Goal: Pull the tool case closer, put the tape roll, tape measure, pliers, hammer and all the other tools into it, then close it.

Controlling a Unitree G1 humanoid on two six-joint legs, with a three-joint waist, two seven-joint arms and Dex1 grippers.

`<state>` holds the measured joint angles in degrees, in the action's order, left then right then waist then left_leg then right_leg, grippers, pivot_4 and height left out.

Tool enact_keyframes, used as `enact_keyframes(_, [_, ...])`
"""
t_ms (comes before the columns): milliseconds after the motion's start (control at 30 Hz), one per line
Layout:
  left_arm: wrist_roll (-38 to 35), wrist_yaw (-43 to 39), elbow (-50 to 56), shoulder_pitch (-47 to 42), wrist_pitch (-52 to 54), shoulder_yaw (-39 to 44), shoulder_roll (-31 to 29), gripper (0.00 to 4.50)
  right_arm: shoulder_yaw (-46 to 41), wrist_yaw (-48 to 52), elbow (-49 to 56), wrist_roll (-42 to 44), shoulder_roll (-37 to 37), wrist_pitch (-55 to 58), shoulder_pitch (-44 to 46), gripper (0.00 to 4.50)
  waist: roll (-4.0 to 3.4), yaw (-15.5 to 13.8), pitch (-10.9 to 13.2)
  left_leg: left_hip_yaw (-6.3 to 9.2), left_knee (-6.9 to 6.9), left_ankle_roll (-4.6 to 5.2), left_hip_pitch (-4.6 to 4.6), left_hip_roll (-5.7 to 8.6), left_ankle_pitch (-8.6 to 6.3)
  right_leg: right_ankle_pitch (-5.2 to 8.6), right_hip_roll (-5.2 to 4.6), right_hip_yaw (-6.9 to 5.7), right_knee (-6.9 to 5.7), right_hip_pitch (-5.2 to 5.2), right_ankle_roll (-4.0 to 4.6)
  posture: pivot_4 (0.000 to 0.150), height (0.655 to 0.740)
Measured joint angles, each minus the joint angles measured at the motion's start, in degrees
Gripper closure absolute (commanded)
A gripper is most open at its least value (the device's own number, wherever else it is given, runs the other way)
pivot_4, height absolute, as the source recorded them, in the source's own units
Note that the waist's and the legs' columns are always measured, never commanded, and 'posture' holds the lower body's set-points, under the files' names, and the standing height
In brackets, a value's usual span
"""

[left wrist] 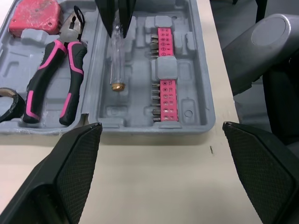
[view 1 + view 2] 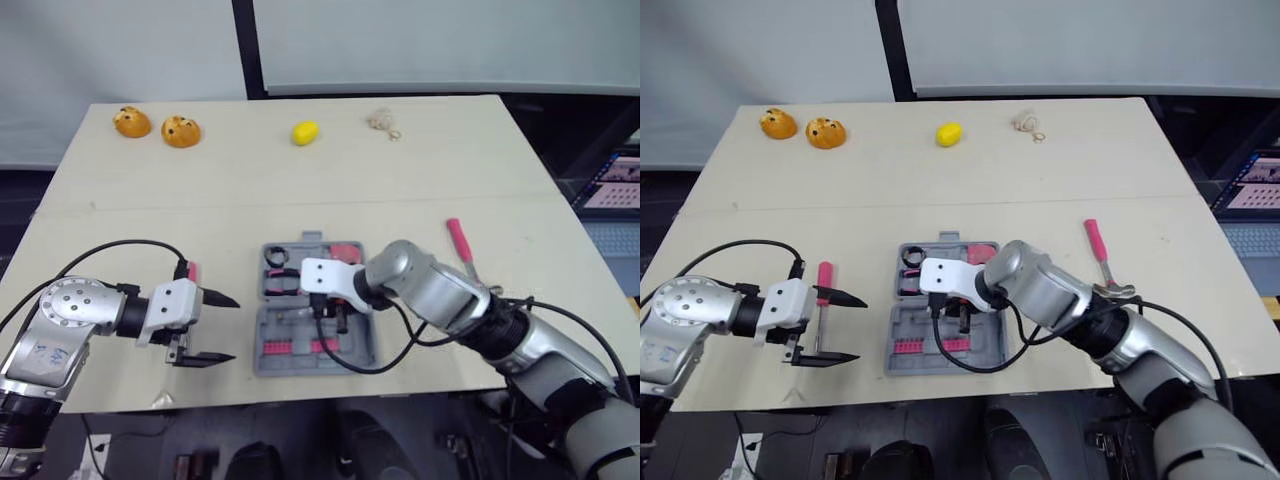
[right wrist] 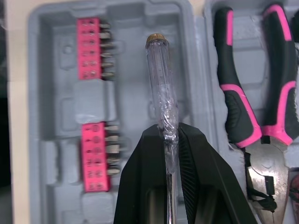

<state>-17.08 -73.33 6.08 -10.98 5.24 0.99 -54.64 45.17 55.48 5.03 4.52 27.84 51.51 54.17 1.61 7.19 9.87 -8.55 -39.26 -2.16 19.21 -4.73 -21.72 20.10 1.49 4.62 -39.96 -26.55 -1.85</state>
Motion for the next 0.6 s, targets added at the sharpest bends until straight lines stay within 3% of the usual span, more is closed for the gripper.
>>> enact_keyframes(600, [0.5,0.46,0.0,-0.02,-0.29,0.0,0.69,0.0,0.07,0.14,-3.02,-4.27,-5.15,-1.04,-0.98,4.47,0.0,1.32,0.0,0.05,0.0,-0.01,0.0,0.0,0.0,0.01,-0.02,-0.06,-0.04,0.01,0.01,0.15,0.74])
